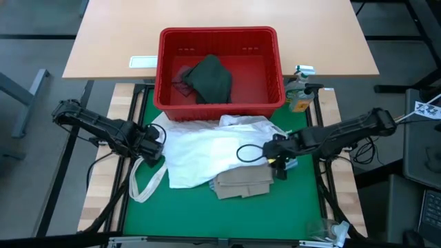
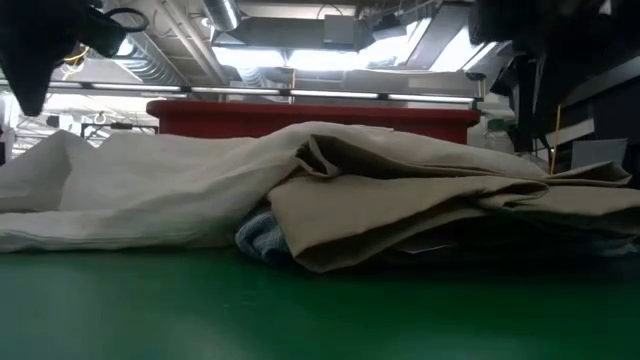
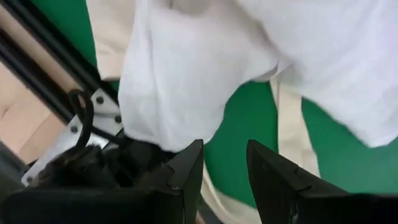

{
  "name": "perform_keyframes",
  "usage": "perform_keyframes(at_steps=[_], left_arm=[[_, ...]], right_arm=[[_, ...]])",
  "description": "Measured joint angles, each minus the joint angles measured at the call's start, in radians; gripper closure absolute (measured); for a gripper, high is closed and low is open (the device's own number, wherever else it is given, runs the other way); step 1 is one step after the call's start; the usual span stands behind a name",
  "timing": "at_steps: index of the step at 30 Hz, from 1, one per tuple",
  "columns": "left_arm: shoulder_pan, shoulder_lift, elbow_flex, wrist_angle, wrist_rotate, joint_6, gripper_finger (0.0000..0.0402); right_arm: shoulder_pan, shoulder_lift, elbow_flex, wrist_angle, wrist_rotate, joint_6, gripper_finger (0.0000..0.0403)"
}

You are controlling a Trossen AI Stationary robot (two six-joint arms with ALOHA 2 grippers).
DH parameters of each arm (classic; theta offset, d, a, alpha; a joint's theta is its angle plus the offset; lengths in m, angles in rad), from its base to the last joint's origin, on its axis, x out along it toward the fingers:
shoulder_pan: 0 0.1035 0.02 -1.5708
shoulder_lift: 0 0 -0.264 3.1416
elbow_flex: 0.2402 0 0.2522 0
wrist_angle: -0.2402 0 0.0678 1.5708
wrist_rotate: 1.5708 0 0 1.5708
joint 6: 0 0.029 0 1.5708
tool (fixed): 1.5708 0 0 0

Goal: Fold Laundry from Bin
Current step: Fold the white polo shirt

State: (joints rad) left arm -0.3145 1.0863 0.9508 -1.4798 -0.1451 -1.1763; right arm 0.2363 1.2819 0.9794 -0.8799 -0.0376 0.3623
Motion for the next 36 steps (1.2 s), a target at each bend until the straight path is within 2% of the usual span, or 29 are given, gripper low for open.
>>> perform_keyframes(at_steps=[5,13,18,26,32,36], left_arm=[[0.000,0.000,0.000,0.054,-0.043,0.000,0.0283],[0.000,0.000,0.000,0.113,-0.083,0.000,0.0283],[0.000,0.000,0.000,0.234,-0.140,0.004,0.0283],[-0.001,0.000,0.000,0.478,-0.143,0.087,0.0283],[-0.006,0.000,0.000,0.529,-0.143,0.088,0.0283],[-0.040,0.016,0.001,0.561,-0.143,0.088,0.0283]], right_arm=[[0.000,0.071,0.000,0.000,0.004,-0.092,0.0259],[0.000,0.133,0.000,0.015,0.109,-0.165,0.0259],[0.000,0.159,0.000,0.039,0.134,-0.191,0.0259],[0.000,0.210,0.000,0.083,0.149,-0.222,0.0259],[0.000,0.254,0.000,0.091,0.224,-0.213,0.0259],[0.000,0.268,0.000,0.104,0.230,-0.213,0.0275]])
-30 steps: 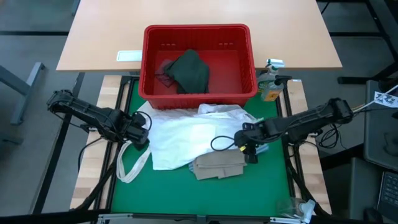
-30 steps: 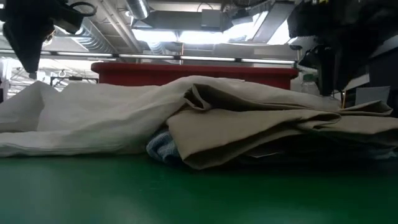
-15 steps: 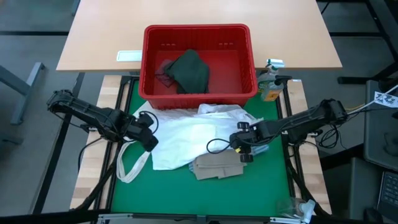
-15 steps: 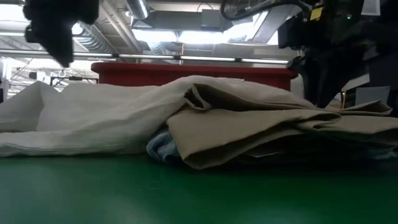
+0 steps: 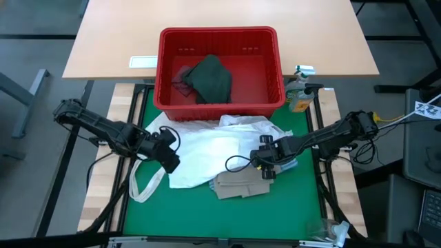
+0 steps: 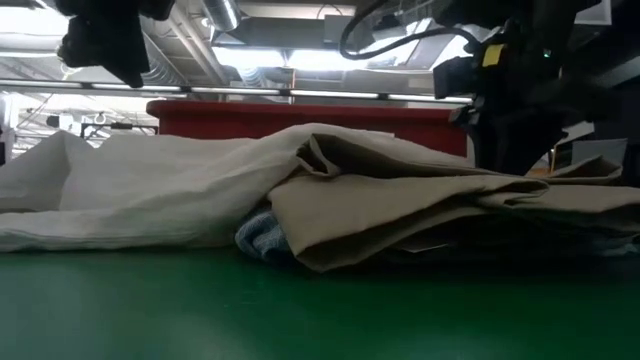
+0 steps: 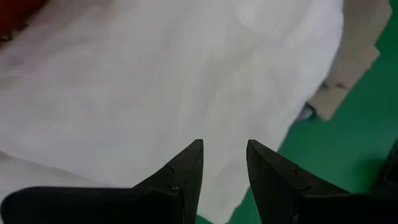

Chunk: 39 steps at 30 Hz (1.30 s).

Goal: Fold Laundry from Bin
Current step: Fold the white polo shirt

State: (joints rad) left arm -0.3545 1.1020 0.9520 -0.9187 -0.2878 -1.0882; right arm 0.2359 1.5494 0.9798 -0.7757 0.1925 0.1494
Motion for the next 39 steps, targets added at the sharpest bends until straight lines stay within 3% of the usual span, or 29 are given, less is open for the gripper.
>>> perform_keyframes(at_steps=[11,24,34,39], left_arm=[[-0.113,0.151,0.000,0.078,0.001,-0.001,0.0283],[-0.186,0.293,0.000,0.229,0.024,0.021,0.0283],[-0.248,0.386,0.000,0.320,0.017,0.052,0.0283],[-0.258,0.452,0.000,0.322,0.018,0.052,0.0281]], right_arm=[[0.000,-0.002,0.000,-0.001,-0.001,0.000,0.0394],[-0.001,-0.122,0.052,-0.019,-0.010,0.003,0.0392],[-0.001,-0.141,0.192,-0.064,0.278,-0.002,0.0393],[-0.001,-0.141,0.227,-0.063,0.339,-0.033,0.0396]])
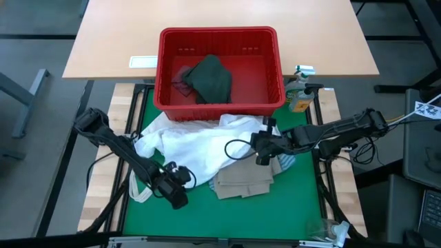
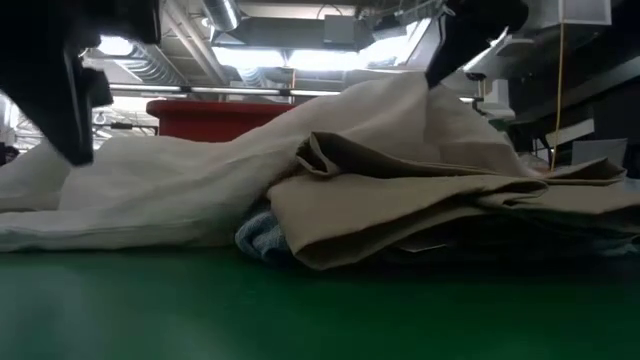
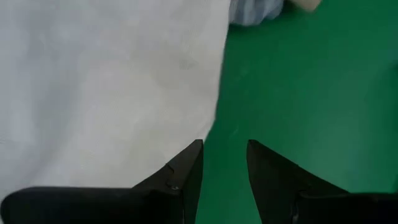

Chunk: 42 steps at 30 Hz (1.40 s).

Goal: Fold Laundry from Bin
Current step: Fold the white polo shirt

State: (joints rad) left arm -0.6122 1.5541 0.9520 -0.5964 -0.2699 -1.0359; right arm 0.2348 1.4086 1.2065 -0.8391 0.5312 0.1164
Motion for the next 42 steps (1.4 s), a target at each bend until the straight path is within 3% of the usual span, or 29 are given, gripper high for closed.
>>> perform_keyframes(at_steps=[8,16,26,34,38,42], left_arm=[[0.003,0.082,0.000,0.000,0.000,0.007,0.0231],[0.003,0.097,0.000,-0.005,-0.031,0.130,0.0188],[0.003,0.100,-0.001,-0.028,-0.053,0.132,0.0190],[0.000,0.198,0.001,-0.019,-0.008,0.128,0.0191],[0.002,0.219,0.003,-0.020,-0.007,0.081,0.0197],[0.002,0.203,0.004,-0.017,0.000,0.054,0.0241]], right_arm=[[0.000,0.000,0.011,-0.002,-0.001,-0.019,0.0393],[0.000,0.000,0.011,-0.002,-0.018,-0.019,0.0392],[0.000,0.000,0.011,-0.002,-0.019,-0.019,0.0391],[0.000,0.000,0.011,-0.002,-0.020,-0.028,0.0391],[0.000,0.000,0.011,-0.003,-0.067,-0.029,0.0391],[0.000,0.000,0.011,-0.023,-0.176,-0.040,0.0391]])
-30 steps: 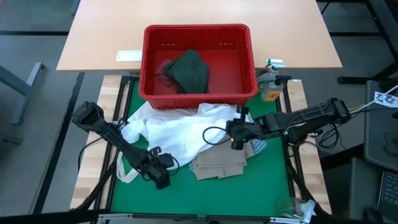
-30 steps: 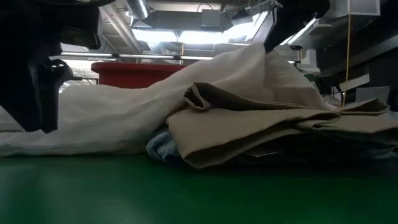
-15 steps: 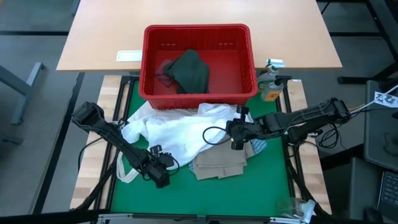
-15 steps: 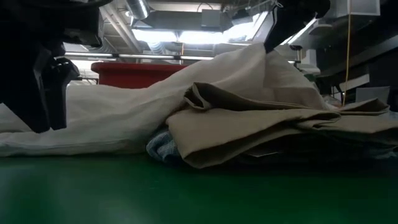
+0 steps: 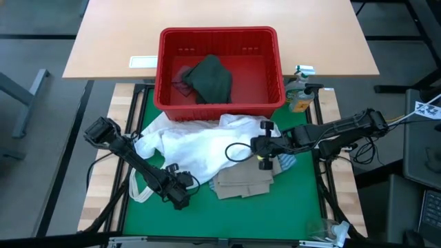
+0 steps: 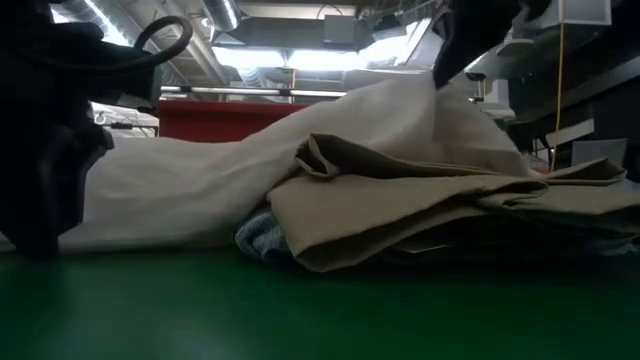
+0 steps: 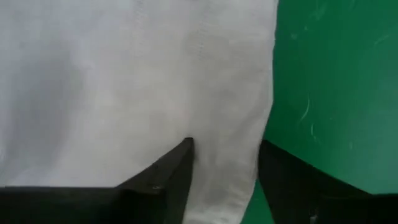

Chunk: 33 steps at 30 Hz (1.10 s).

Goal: Fold Laundry from Bin
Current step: Fold the white polo shirt

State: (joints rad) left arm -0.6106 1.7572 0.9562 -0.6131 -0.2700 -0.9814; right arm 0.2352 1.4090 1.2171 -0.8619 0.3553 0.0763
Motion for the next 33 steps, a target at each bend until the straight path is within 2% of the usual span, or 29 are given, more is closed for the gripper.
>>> perform_keyframes(at_steps=[5,7,14,16,19,24,28,31,33], left_arm=[[0.006,-0.024,0.039,-0.041,0.017,-0.114,0.0345],[0.010,-0.033,0.072,-0.056,0.042,-0.153,0.0385],[-0.011,-0.036,0.204,-0.164,0.182,-0.164,0.0398],[-0.027,-0.036,0.266,-0.237,0.227,-0.163,0.0399],[-0.059,-0.036,0.381,-0.361,0.238,-0.160,0.0399],[-0.119,-0.037,0.581,-0.626,0.223,-0.153,0.0400],[-0.158,-0.038,0.708,-0.818,0.128,-0.213,0.0401],[-0.179,-0.038,0.774,-0.960,0.013,-0.259,0.0401],[-0.183,-0.046,0.784,-0.956,-0.081,-0.253,0.0401]], right_arm=[[0.004,0.000,0.000,-0.032,-0.211,-0.005,0.0391],[0.023,0.000,0.000,-0.032,-0.260,0.001,0.0391],[0.165,-0.003,0.000,-0.047,-0.269,0.078,0.0391],[0.214,-0.006,-0.001,-0.056,-0.269,0.114,0.0391],[0.287,-0.024,0.000,-0.055,-0.269,0.181,0.0391],[0.376,-0.026,0.092,-0.088,-0.232,0.232,0.0391],[0.410,-0.026,0.218,-0.139,-0.174,0.205,0.0391],[0.420,-0.027,0.325,-0.223,-0.064,0.169,0.0391],[0.415,-0.028,0.381,-0.284,0.066,0.148,0.0391]])
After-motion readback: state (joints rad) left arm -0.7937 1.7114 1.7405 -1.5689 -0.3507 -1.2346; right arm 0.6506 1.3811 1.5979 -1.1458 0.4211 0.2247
